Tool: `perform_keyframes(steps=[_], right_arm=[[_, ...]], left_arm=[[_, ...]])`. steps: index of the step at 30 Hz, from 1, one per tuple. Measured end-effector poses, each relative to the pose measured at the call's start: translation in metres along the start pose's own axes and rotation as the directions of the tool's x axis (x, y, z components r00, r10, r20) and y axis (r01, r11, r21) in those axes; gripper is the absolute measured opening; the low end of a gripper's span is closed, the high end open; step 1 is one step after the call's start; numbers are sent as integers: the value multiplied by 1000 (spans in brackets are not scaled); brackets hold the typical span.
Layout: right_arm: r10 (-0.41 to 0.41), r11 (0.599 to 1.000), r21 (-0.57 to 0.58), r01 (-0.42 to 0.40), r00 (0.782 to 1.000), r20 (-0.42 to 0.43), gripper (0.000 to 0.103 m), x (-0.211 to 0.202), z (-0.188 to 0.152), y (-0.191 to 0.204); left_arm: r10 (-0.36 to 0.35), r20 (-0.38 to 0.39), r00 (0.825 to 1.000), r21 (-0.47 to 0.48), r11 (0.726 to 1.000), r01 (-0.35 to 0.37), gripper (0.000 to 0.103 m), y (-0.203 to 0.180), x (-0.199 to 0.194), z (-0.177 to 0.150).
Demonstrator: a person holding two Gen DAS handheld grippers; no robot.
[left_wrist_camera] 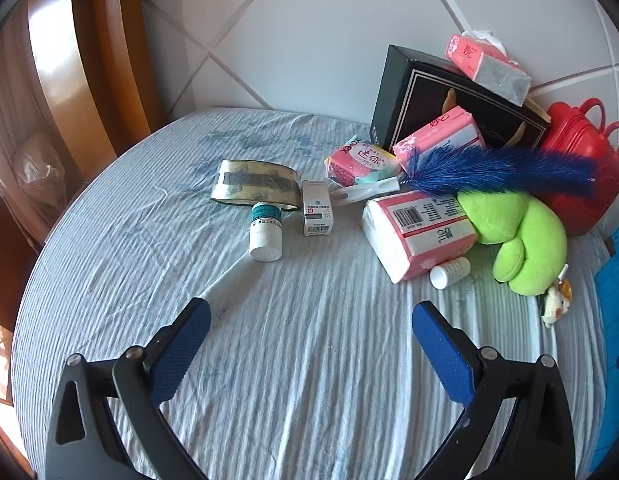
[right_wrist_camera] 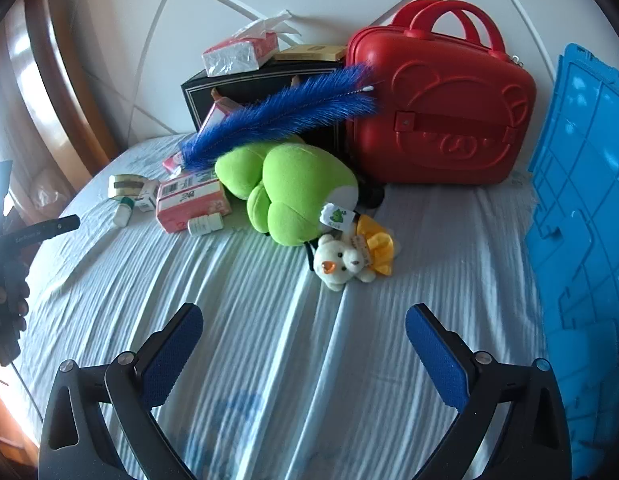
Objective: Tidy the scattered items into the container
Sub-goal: 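Grasp the white medicine bottle with the left gripper while the right grasps the cream bear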
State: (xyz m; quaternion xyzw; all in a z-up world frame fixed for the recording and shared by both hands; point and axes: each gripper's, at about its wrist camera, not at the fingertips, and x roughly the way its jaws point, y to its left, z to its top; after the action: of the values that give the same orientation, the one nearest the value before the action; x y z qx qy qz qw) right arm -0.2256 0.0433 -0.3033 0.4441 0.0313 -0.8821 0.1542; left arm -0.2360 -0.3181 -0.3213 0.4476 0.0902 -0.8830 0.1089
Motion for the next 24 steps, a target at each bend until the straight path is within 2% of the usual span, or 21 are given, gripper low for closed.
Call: perform_keyframes(steps=[5, 9, 12, 14, 15, 16, 18, 24], right_arm=[[-38, 999, -3, 37, 999, -29, 103, 53, 6, -10], [-71, 997, -11, 71, 996, -49, 103, 94, 11, -16], [-85, 996, -13, 84, 995, -49, 103, 116, 15, -21], [-97, 995, -15, 96, 994, -48, 103, 128, 16, -23], [-104, 995, -13, 103, 993, -48, 103, 133, 16, -25], [-107, 994, -8, 107, 993, -47, 103, 136, 16, -27], [-110, 994, 6, 110, 993, -45, 103, 141, 15, -32], [-121, 993, 2, 121, 991, -54, 103, 154, 13, -41]], left_arm=[[-1, -9, 1000, 8, 1000, 1, 103, 6, 45, 7], [36, -12, 999, -4, 999, -36, 102, 15, 80, 16], [37, -10, 999, -25, 999, -37, 97, 27, 101, 25], [37, -7, 999, -4, 999, -37, 91, 28, 113, 32], [39, -18, 999, 12, 999, -39, 82, 27, 121, 34], [38, -33, 999, 22, 999, -38, 60, 28, 128, 36], [45, -38, 998, 35, 998, -44, 34, 29, 137, 38], [39, -13, 999, 52, 998, -39, 34, 28, 134, 30]])
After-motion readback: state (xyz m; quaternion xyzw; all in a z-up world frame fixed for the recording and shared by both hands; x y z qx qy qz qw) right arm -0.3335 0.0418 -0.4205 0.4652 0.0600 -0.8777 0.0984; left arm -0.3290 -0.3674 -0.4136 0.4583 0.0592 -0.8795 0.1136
